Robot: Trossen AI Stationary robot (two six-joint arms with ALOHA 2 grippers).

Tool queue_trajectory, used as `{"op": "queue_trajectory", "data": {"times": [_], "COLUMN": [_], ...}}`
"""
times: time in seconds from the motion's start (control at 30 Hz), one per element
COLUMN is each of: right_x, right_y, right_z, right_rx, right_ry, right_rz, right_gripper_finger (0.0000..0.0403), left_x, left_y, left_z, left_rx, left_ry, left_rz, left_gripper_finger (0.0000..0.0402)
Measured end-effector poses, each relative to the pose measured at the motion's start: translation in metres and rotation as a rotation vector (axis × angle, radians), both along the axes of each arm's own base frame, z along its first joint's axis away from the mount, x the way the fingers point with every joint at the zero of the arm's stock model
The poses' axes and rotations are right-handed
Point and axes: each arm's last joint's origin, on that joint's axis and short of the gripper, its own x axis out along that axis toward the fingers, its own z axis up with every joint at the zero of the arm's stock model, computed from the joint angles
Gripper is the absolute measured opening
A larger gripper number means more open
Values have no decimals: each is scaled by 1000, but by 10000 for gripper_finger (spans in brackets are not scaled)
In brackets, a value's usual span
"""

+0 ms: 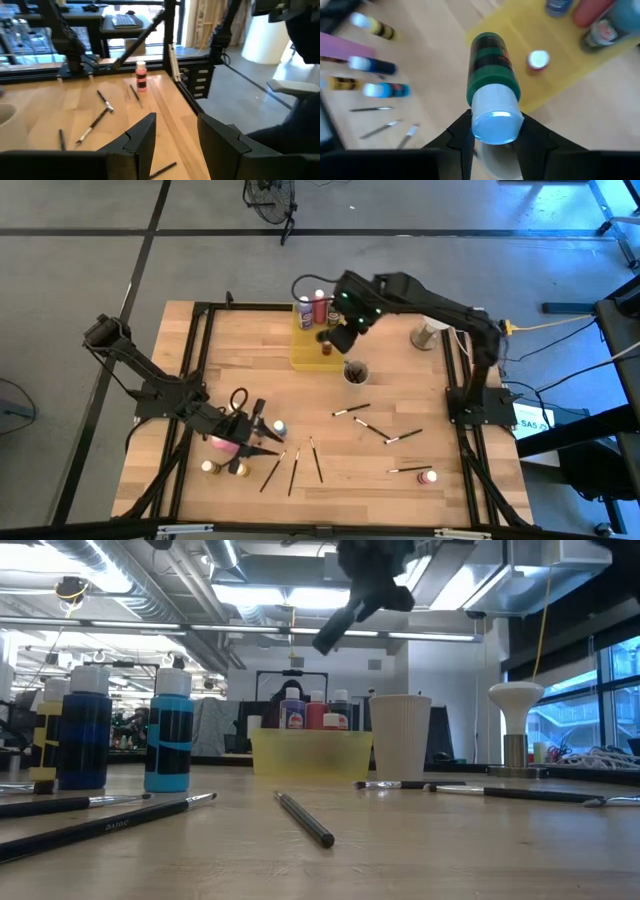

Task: Pick & Place Paint Supplies
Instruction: Put the small green paint bottle into the yellow bin

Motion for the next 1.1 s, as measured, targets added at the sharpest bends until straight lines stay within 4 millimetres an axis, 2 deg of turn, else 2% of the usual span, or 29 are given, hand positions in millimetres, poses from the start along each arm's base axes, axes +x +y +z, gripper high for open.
{"op": "queue_trajectory", "data": {"times": [0.13,0.3,0.57,0.8,1.1], "right_x": [12,19,31,45,60], "right_y": [-14,-22,-27,-30,-22], "right_z": [-5,-13,-36,-64,-90], "right_rx": [-30,-21,-17,-33,-36], "right_ry": [97,184,261,335,393], "right_rz": [40,85,170,227,315], "right_gripper_finger": [111,111,111,111,111], "left_x": [1,1,1,1,1], "left_y": [3,5,5,7,9], "left_z": [0,0,-1,-2,-2], "left_rx": [53,118,127,147,215], "left_ry": [-19,-29,-24,-15,-21], "left_rz": [72,143,156,209,266], "left_gripper_finger": [141,141,141,141,141]}}
